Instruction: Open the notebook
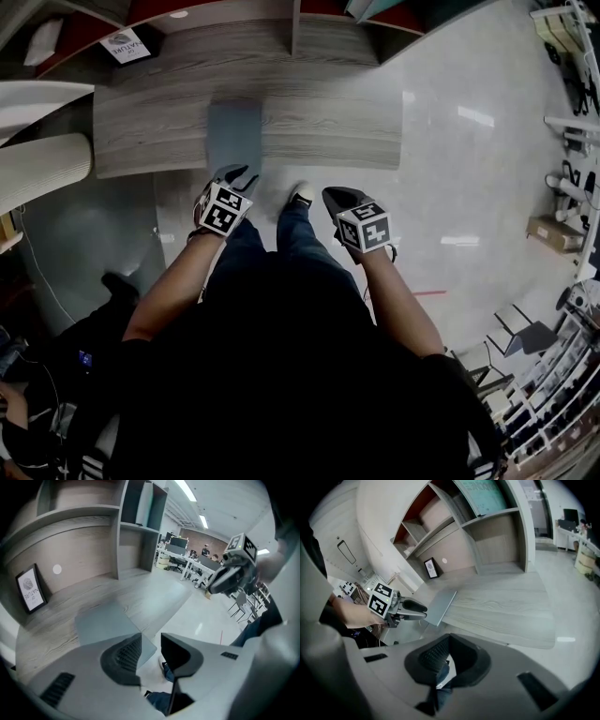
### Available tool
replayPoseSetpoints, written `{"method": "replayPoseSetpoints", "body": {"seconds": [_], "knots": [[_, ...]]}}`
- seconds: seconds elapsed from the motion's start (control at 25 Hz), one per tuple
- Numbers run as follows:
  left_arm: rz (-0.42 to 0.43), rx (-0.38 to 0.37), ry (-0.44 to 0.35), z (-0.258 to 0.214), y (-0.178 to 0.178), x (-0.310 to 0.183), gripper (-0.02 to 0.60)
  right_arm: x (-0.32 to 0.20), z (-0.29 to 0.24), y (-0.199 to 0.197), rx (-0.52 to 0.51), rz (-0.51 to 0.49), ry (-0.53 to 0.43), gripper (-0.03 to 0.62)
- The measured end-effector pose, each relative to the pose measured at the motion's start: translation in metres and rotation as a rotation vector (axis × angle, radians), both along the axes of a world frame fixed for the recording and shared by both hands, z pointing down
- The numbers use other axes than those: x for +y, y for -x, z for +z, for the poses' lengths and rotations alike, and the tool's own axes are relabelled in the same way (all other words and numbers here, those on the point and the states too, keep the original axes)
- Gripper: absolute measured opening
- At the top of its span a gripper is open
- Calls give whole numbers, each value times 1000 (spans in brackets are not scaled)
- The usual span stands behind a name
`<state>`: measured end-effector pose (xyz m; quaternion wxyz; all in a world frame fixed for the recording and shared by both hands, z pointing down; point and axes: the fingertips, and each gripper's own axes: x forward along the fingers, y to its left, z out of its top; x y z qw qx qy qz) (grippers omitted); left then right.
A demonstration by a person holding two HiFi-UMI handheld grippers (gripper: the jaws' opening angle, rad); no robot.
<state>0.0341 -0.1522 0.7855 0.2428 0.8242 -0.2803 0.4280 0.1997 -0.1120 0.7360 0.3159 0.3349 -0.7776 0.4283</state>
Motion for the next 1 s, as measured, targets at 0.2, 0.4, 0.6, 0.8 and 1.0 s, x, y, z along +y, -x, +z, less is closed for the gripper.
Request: {"method": "replayPoseSetpoints", "body": {"seconds": [0.2, 0.4, 0.6, 0.8, 1.0], "knots": [[52, -33, -27, 13, -9, 2, 153, -3, 8, -3, 3, 3, 12, 2], [77, -86, -40, 32, -10, 5, 160, -4, 14, -3, 1, -2, 26, 2], [121, -163, -97, 46, -11, 10, 161, -1, 17, -4, 0, -8, 35, 2], [144, -232, -142, 57, -7, 12, 161, 0, 19, -4, -2, -16, 39, 2], [206, -291, -189, 66, -7, 16, 161, 5, 23, -4, -2, -18, 49, 2]]}}
